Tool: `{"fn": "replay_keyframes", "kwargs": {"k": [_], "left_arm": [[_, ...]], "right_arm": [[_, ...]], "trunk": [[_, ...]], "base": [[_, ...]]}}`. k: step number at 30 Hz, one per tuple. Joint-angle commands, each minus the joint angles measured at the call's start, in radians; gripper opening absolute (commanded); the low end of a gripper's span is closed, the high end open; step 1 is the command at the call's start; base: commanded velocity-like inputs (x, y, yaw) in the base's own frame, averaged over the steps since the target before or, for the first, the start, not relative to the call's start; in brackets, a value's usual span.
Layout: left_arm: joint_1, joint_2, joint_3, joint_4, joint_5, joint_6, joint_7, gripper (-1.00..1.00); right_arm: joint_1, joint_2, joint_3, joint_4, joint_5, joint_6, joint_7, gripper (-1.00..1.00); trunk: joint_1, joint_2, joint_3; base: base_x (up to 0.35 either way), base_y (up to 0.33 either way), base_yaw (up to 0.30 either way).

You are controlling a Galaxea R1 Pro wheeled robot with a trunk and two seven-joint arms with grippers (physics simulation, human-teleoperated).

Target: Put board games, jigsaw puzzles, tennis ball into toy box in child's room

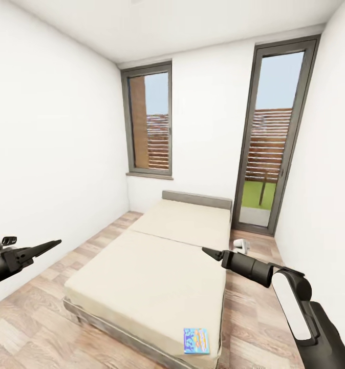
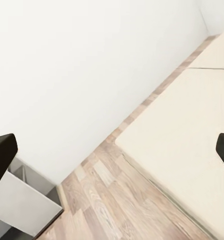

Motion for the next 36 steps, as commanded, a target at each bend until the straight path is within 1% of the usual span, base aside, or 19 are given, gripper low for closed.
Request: {"fn": "replay_keyframes", "kwargs": {"k": [1,19,28,36], "left_arm": [[0.002,0.000,0.001,0.000,-0.001,0.011,-0.005,1.00],[0.007,0.000,0.000,0.000,-0.002,0.011,-0.005,1.00],[0.007,0.000,0.001,0.000,-0.002,0.011,-0.005,1.00],[0.007,0.000,0.001,0.000,-0.001,0.011,-0.005,1.00]], "right_arm": [[-0.001,0.000,-0.001,0.000,0.002,0.005,0.004,1.00],[-0.001,0.000,-0.001,0.000,0.002,0.005,0.004,1.00],[-0.001,0.002,-0.001,0.019,0.002,0.005,0.005,1.00],[-0.001,0.002,-0.001,0.022,0.002,0.005,0.004,1.00]], "trunk": [[0.000,-0.001,0.000],[0.000,-0.001,0.011],[0.000,-0.001,0.016],[0.000,-0.001,0.021]], "base": [[0.000,0.133,-0.277],[0.000,0.022,-0.277],[0.000,0.177,-0.277],[0.000,0.067,-0.277]]}}
